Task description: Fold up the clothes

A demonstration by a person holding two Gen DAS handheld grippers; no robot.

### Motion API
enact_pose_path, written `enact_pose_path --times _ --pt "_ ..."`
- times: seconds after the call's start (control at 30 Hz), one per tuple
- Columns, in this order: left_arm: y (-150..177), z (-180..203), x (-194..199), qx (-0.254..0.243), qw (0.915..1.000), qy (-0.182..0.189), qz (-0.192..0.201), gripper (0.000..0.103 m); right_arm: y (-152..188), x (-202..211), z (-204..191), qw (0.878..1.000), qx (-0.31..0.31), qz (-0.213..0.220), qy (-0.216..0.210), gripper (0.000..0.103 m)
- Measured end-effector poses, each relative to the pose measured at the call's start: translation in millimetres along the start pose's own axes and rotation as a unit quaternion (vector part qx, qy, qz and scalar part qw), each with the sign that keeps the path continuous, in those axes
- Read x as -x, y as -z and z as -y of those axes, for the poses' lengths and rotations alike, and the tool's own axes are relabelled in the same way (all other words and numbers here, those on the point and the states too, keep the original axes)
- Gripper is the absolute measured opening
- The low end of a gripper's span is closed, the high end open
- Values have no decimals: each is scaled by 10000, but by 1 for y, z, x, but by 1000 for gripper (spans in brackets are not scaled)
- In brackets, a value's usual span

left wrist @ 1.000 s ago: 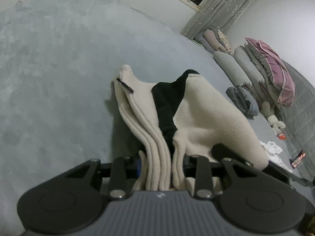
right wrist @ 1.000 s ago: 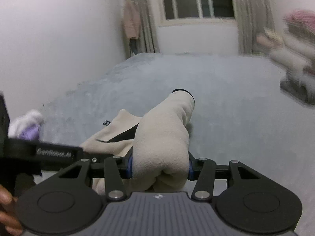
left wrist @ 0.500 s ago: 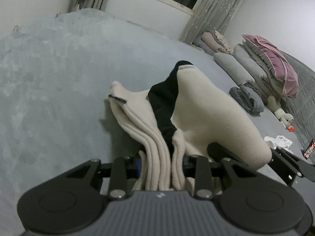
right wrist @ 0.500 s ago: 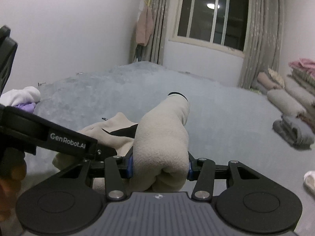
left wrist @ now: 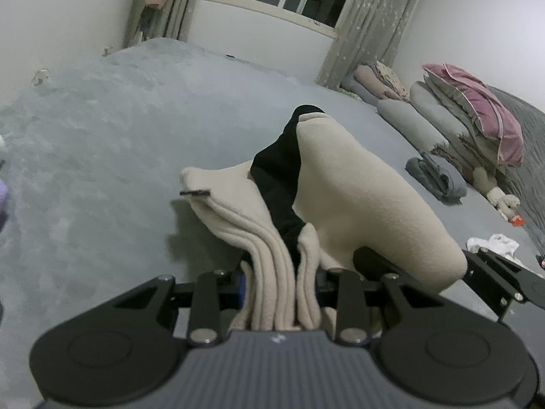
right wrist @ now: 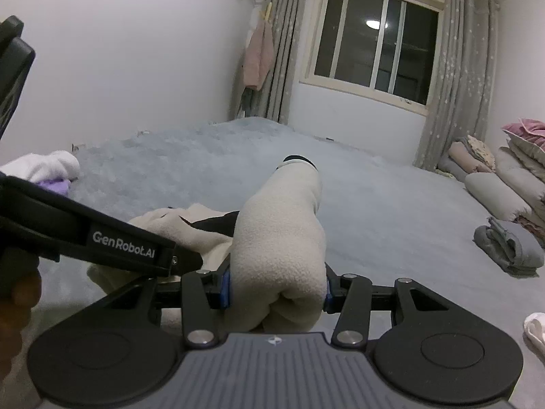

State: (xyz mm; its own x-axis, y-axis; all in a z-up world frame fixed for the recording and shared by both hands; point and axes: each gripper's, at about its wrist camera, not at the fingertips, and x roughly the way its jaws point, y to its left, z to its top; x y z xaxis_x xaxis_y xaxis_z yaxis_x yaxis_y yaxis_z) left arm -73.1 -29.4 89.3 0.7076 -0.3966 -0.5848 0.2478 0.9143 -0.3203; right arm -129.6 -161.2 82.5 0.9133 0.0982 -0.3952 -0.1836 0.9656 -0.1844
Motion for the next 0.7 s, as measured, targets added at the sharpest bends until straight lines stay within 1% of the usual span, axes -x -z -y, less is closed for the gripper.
enact_pose_path --times 0.1,0.23,0.33,0.4,0.57,0.7 --pt "-13 -9 22 23 9999 -52 144 28 -14 7 -11 9998 -45 152 -71 45" --pt "-35 -31 63 -127 9989 -249 374 27 -41 15 -33 9987 -72 424 -262 45" --pt "-53 -61 100 -150 9974 -467 528 27 -66 17 -55 9963 -111 597 -605 45" --pt "-60 -82 128 -170 9954 -673 665 27 -83 17 -75 9929 -203 726 -924 45" --pt "-72 -135 197 -162 9874 -1245 961 27 -114 12 -130 9773 -592 965 -1789 45" --pt "-77 -181 246 -1 9813 -1511 1189 27 -130 3 -168 9569 -1067 976 -2520 45"
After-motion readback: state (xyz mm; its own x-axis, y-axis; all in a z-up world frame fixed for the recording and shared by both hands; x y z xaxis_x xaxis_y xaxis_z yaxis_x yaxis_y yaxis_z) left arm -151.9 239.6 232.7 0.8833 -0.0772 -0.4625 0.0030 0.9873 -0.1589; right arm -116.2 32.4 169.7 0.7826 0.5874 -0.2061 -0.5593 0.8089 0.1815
